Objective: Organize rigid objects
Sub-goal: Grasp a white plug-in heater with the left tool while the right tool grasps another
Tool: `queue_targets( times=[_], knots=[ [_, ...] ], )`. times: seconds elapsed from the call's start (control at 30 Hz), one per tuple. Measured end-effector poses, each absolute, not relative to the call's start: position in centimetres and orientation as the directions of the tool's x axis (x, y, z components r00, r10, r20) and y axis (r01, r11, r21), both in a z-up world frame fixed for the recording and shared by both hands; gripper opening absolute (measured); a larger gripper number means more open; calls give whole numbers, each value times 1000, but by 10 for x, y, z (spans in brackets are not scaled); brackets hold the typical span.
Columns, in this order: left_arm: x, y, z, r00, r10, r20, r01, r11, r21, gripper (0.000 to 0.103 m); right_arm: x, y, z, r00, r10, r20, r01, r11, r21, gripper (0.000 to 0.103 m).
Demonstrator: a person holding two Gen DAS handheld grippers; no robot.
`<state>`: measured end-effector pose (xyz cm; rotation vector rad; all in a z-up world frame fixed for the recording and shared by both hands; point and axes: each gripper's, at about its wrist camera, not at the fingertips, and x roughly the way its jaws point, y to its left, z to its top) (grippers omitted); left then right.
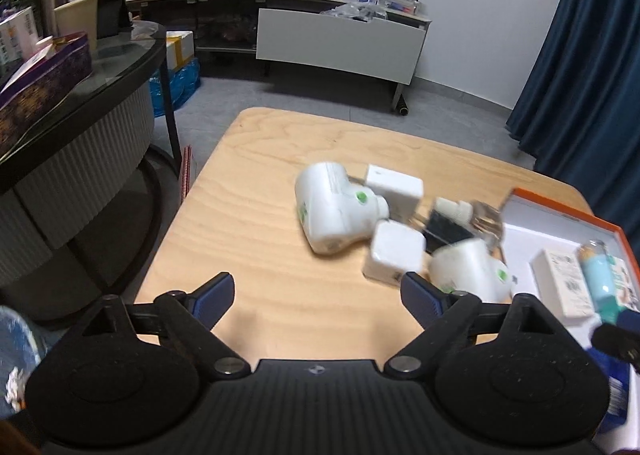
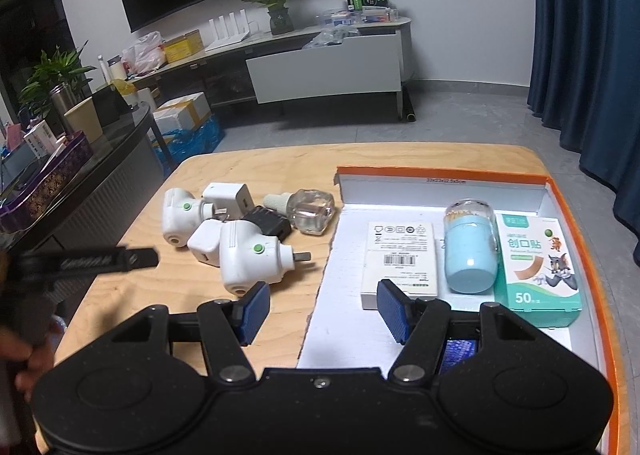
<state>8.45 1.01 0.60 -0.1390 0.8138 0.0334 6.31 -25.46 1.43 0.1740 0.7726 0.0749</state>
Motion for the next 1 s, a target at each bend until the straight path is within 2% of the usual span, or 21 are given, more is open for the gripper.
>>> queue_targets(
  times=[0.37,0.57,0.73,0.87,0.9,0.93,1.0],
  knots=[
    [154,21,-19,672,-86,-735,26,995,-93,103,74,-242,10,705,159,-691,-37,982,187,72],
    [163,26,-27,673,-165,-721,94,986,-137,103,83,-238,3,693,167,-702,-40,980,194,72],
    [160,26,-35,679,-182,-711,139,983,-118,103,86,-235,1,687,170,-706,-51,981,187,72],
    [160,24,-34,704,-139,-697,126,990,-71,94,91,-232,-2,681,172,-712,-51,981,188,72],
    [159,22,-33,709,-145,-690,138,988,-65,85,93,-230,-3,678,173,-714,-54,981,186,72],
    [156,19,-32,714,-146,-685,148,987,-57,81,95,-228,-5,674,175,-718,-58,981,185,73],
    [156,18,-31,721,-144,-678,149,988,-51,81,99,-222,-7,669,182,-721,-66,980,185,75]
  ],
)
